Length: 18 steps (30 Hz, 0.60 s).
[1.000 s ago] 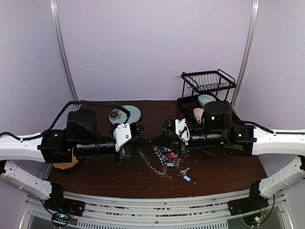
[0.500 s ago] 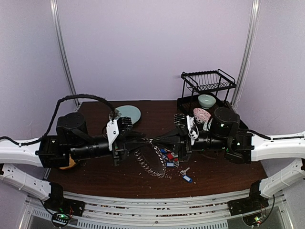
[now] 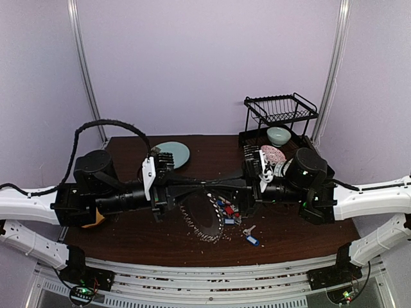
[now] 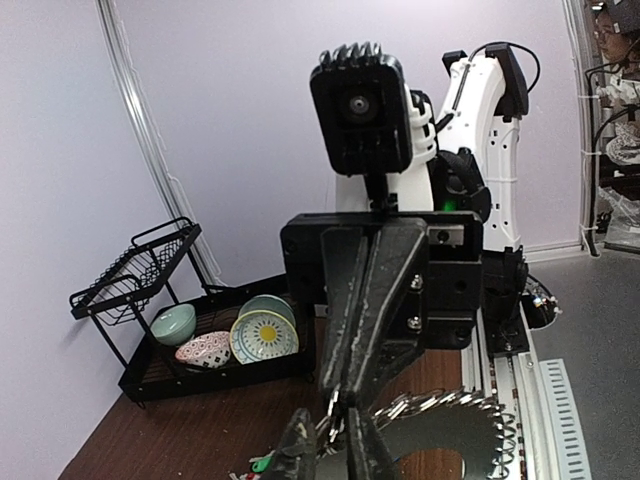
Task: Put the keys on the keyring
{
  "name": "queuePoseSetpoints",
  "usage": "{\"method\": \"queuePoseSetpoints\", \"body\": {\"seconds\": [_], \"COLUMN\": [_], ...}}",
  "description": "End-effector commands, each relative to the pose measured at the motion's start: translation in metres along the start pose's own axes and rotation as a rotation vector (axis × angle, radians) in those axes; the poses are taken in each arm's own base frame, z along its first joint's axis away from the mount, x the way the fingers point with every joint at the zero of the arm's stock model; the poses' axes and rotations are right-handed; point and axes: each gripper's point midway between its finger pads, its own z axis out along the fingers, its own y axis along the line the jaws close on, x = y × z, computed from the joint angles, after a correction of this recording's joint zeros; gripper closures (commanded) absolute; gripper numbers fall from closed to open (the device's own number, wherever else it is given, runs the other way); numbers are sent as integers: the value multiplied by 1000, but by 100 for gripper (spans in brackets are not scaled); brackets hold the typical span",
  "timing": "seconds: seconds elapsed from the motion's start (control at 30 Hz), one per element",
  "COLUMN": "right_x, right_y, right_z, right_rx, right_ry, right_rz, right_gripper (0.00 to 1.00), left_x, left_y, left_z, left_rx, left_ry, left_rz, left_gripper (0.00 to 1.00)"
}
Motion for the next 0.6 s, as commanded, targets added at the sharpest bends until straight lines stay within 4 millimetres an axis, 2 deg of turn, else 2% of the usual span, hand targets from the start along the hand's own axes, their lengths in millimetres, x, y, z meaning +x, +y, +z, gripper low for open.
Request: {"method": "queuePoseSetpoints", "body": {"seconds": [0.0,0.13,0.23,0.3,0.37,0.4,0.53,0.57], "right_x": [-29,-30,-30,-32,-32,-31,-32,-33], "right_y": [3,2,1,1,1,1,1,1], "right_z": [-1,-2,-2,-2,-2,-2,-2,-3], "right_rx": [-5,0,10,9,5,5,8,9], "right_ry": [-108,-110,-109,-112,-110,-108,-109,-111], "right_rz": [-19,-26,-33,-35,-37,-37,-45,-47], "right_gripper": [100,100,100,100,100,100,100,100], "left_x": [-3,-3,-3,-2,-1,-1,-1,0], "left_y": [0,1,3,3,4,4,4,5], "left_z": [4,3,2,1,0,0,-1,-1], "left_rx": [6,-1,-9,-12,-20,-22,-19,-25], "left_ry": [-15,-13,-12,-10,-10,-11,-14,-10], "left_rz": [2,-6,-14,-15,-14,-13,-11,-14], "left_gripper": [85,78,78,84,99,100,98,85]}}
